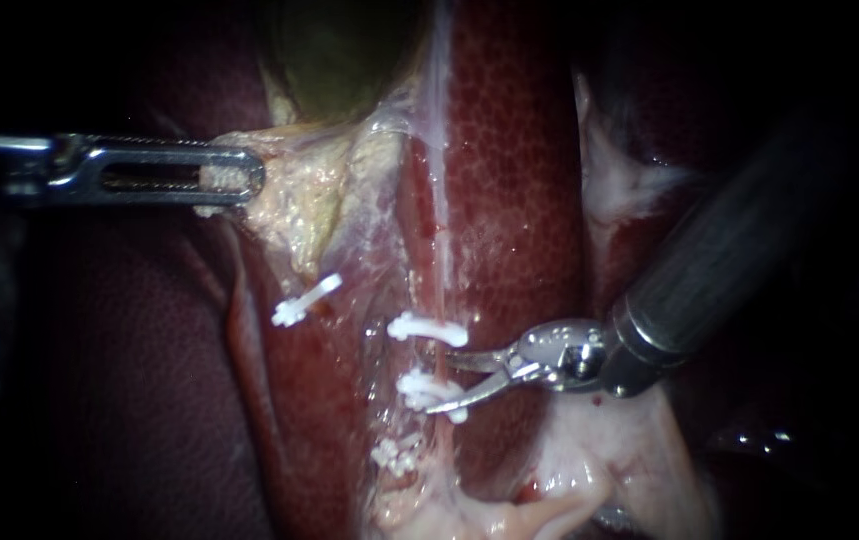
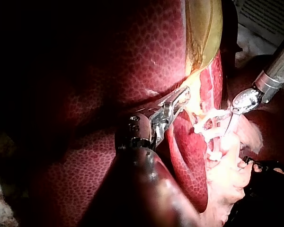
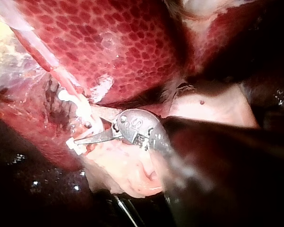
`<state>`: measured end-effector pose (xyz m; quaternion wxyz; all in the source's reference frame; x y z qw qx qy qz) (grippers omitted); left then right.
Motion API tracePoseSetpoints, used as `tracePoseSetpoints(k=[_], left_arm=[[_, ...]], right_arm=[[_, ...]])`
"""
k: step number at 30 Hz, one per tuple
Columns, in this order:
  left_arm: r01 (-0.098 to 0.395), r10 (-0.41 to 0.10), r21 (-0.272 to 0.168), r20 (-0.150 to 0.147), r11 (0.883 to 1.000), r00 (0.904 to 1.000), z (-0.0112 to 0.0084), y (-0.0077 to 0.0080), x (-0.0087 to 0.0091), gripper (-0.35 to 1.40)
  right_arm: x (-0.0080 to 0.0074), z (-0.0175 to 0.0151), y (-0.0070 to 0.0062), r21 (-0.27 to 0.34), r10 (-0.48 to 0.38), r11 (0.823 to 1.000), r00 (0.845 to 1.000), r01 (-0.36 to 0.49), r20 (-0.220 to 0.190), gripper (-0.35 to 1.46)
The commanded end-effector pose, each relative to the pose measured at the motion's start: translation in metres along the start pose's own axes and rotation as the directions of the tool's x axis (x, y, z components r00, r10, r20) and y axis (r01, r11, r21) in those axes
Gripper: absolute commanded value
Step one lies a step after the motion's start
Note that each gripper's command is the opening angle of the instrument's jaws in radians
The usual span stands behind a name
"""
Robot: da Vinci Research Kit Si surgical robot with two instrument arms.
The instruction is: Go to the cutting position right tube
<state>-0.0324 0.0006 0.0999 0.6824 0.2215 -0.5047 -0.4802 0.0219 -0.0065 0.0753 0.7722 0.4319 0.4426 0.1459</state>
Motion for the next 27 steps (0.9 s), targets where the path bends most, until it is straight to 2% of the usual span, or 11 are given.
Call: tracePoseSetpoints(k=[1,13,27], left_arm=[[0.000,0.000,0.000,0.000,1.000,1.0000,0.0000,0.0000,0.0000,-0.35],[0.000,0.000,-0.001,0.000,1.000,1.0000,0.0000,0.0000,0.0001,-0.35],[-0.001,0.001,-0.001,0.001,1.000,1.0000,0.0001,0.0000,0.0001,-0.35]], right_arm=[[0.0001,0.0002,0.0000,0.009,-0.002,1.000,1.000,0.002,-0.009,1.25],[0.0013,0.0016,0.0005,0.103,0.007,0.995,0.998,-0.001,-0.064,1.23],[0.0021,0.0023,0.0009,0.150,0.045,0.988,0.992,-0.028,-0.117,1.23]])
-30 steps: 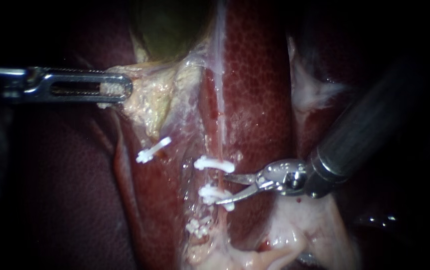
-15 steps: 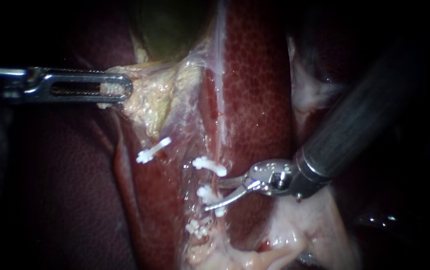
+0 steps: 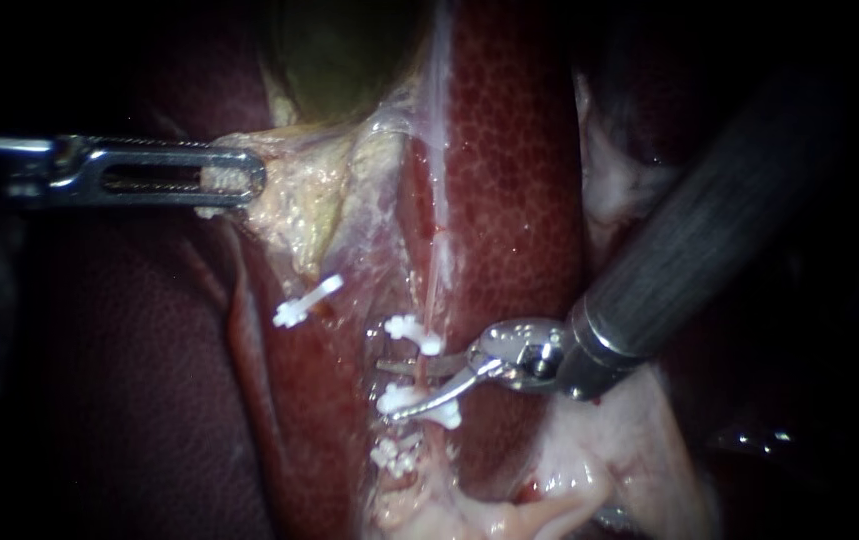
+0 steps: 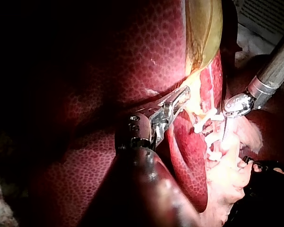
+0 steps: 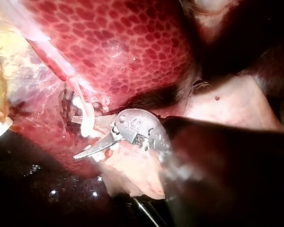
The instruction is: Go to the cutting position right tube
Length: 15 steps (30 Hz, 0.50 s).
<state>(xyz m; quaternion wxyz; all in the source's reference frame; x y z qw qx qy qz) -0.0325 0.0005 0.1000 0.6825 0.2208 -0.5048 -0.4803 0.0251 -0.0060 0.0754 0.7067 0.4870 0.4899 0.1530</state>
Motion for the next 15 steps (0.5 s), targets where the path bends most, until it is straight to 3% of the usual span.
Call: tracePoseSetpoints(k=[1,15], left_arm=[[0.000,0.000,0.000,0.000,1.000,1.0000,0.0000,0.0000,0.0000,-0.35],[0.000,0.000,0.000,0.000,1.000,1.0000,0.0000,0.0000,0.0000,-0.35]], right_arm=[[0.0001,0.0000,0.0000,0.000,-0.001,1.000,1.000,0.001,0.001,1.23],[0.0003,-0.0003,-0.0001,0.012,0.028,1.000,0.999,-0.028,-0.017,1.14]])
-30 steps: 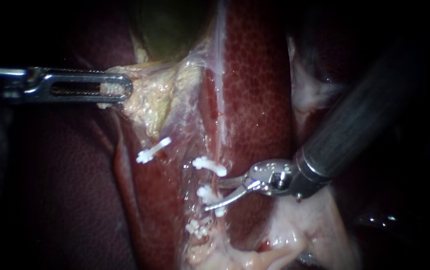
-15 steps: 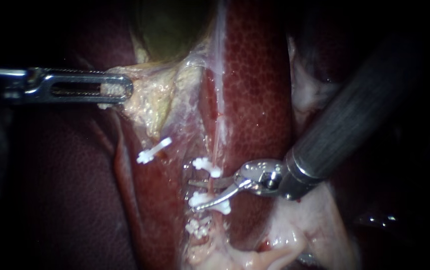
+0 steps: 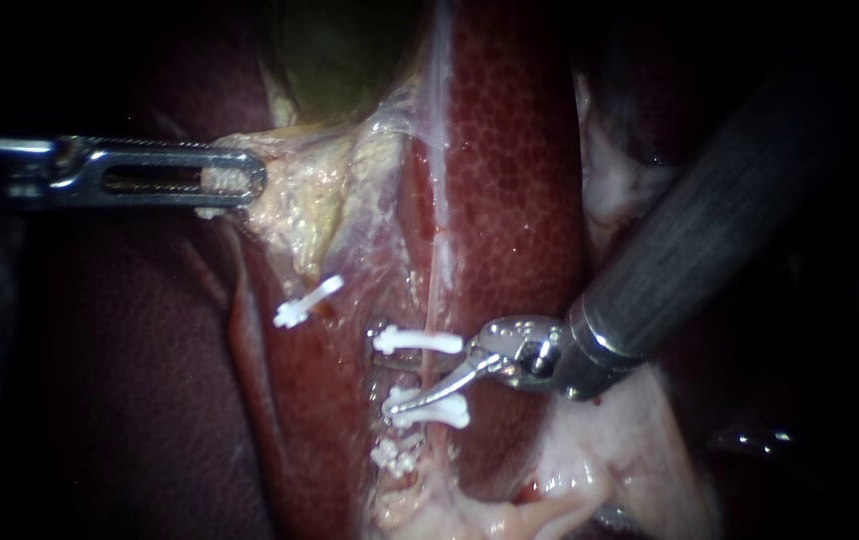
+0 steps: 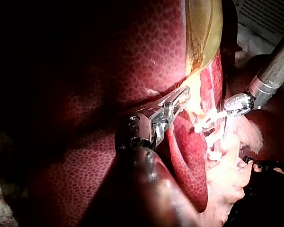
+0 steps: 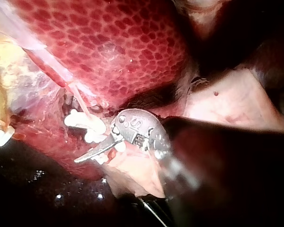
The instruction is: Go to the cutting position right tube
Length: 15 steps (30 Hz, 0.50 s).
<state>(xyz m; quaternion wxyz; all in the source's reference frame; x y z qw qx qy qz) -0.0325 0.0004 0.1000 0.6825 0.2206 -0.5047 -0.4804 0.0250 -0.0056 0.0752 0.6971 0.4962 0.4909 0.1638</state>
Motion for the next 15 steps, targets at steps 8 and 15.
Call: tracePoseSetpoints(k=[8,15], left_arm=[[0.000,0.000,0.000,0.000,1.000,1.0000,0.0000,0.0000,0.0000,-0.35],[0.000,0.000,0.000,0.000,1.000,1.0000,0.0000,0.0000,0.0000,-0.35]], right_arm=[[0.0000,0.0000,0.0001,-0.003,0.014,1.000,1.000,-0.014,-0.001,1.04],[0.0002,-0.0010,0.0001,-0.015,0.081,0.997,0.997,-0.081,-0.008,-0.35]])
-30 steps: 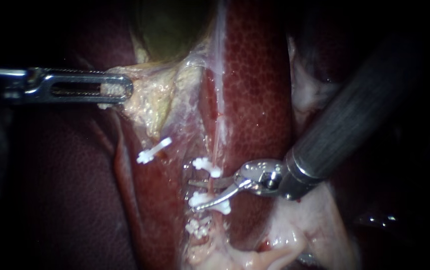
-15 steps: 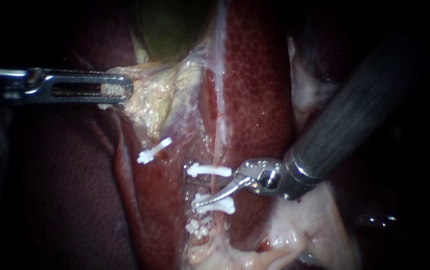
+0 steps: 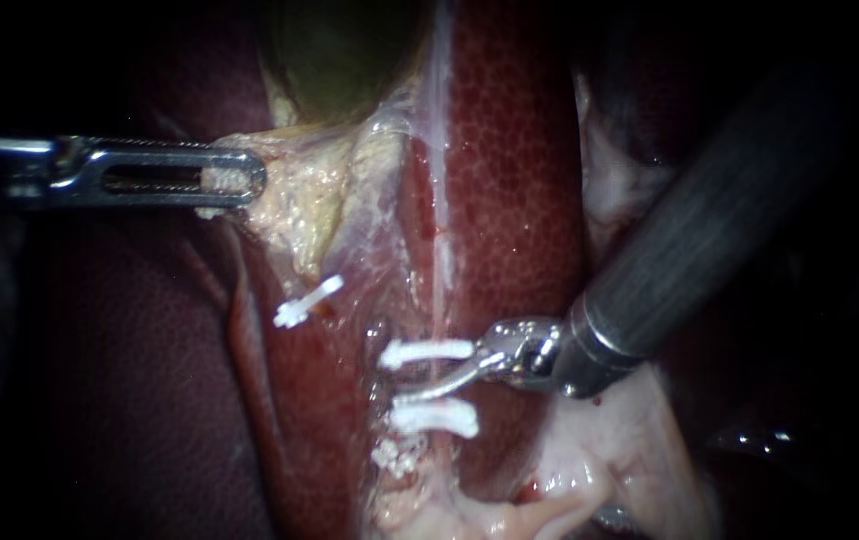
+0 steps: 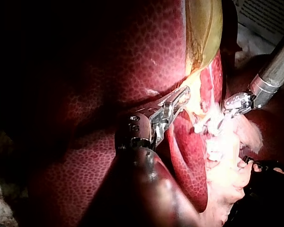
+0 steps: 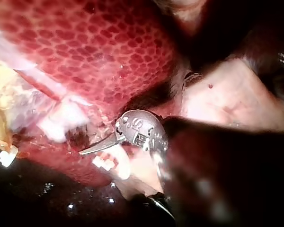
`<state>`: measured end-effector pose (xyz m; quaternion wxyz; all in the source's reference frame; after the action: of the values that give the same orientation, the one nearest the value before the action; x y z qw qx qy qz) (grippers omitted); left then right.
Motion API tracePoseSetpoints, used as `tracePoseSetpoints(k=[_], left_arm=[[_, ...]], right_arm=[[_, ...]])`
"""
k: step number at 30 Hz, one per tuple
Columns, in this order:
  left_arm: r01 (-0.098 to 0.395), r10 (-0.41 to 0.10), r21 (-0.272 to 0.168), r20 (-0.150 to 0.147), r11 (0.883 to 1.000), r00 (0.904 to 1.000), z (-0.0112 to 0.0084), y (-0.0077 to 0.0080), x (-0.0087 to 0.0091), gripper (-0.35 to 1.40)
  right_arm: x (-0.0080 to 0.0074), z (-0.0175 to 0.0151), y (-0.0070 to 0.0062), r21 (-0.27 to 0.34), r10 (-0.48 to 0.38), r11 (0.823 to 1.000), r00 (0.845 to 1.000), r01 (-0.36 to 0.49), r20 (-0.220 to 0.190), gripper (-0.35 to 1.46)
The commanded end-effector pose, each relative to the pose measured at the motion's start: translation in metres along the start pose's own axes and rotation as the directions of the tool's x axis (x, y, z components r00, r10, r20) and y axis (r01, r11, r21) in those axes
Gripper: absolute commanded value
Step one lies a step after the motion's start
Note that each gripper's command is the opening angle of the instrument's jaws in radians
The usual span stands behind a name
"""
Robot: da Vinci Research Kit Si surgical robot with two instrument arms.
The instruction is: Go to the cutting position right tube
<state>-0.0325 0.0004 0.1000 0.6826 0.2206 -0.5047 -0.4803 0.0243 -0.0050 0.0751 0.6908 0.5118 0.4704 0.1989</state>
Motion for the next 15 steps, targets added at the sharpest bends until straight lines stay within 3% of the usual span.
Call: tracePoseSetpoints(k=[1,15], left_arm=[[0.000,0.000,0.000,0.000,1.000,1.0000,0.0000,0.0000,0.0000,-0.35],[0.000,0.000,-0.001,0.000,1.000,1.0000,-0.0001,-0.0001,0.0000,-0.35]], right_arm=[[0.0000,0.0000,0.0001,-0.004,-0.012,1.000,1.000,0.012,-0.002,-0.35],[-0.0002,-0.0001,0.0001,0.007,-0.013,1.000,1.000,0.013,0.006,-0.35]])
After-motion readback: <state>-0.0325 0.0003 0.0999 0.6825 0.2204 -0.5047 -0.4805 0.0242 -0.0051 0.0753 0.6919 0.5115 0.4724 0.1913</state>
